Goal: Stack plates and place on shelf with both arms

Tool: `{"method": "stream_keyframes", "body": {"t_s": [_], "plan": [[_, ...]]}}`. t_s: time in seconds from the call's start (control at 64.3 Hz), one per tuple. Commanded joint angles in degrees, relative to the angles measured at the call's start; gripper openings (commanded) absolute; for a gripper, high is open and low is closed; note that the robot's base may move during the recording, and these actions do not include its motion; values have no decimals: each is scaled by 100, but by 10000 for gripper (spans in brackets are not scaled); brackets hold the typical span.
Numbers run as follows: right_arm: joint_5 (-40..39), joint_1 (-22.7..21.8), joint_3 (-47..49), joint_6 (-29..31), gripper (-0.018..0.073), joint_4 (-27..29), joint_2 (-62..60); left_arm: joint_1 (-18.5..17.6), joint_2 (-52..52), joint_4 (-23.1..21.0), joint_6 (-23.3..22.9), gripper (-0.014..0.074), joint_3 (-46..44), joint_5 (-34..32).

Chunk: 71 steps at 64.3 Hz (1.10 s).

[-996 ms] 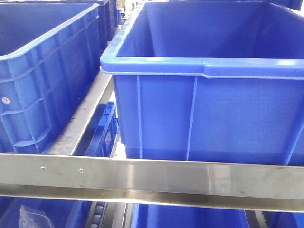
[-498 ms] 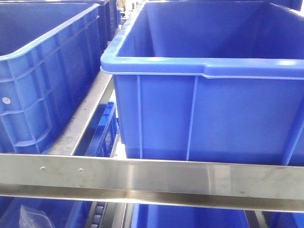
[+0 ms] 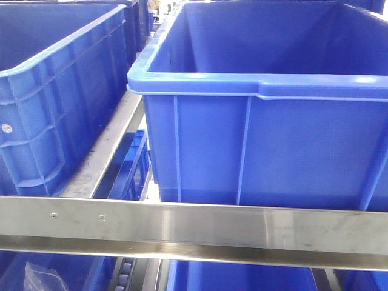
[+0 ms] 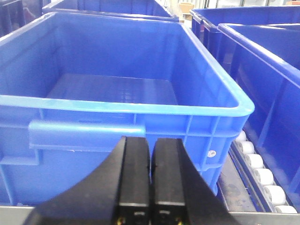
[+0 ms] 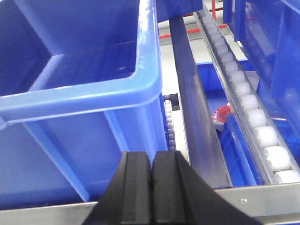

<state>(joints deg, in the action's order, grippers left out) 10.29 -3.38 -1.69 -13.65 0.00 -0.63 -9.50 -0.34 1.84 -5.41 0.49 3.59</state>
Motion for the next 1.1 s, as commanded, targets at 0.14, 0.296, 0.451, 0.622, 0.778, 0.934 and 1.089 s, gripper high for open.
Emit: {"method": "stream_keyframes", "body": {"t_s": [0.14,0.296,0.451,0.622,0.778,0.934,1.089], "plan": [[-497,-25,3,67,56,0,-106,4,-87,-79,-24,83,12,-490],[-497,-25,3,67,56,0,-106,19,-98,-101,26,83,12,-500],[-497,-25,3,67,56,0,-106,19,-98,-101,107,83,12,-468],[-497,-25,3,67,56,0,-106,19,-98,-101,107,84,12,-441],[-497,-25,3,67,56,0,-106,19,-98,-101,107,83,12,-441],[-497,-25,3,67,56,0,-106,19,-98,-101,107,83,12,-441],[-497,-25,3,67,56,0,-106,19,-98,-101,107,83,12,-441]]}}
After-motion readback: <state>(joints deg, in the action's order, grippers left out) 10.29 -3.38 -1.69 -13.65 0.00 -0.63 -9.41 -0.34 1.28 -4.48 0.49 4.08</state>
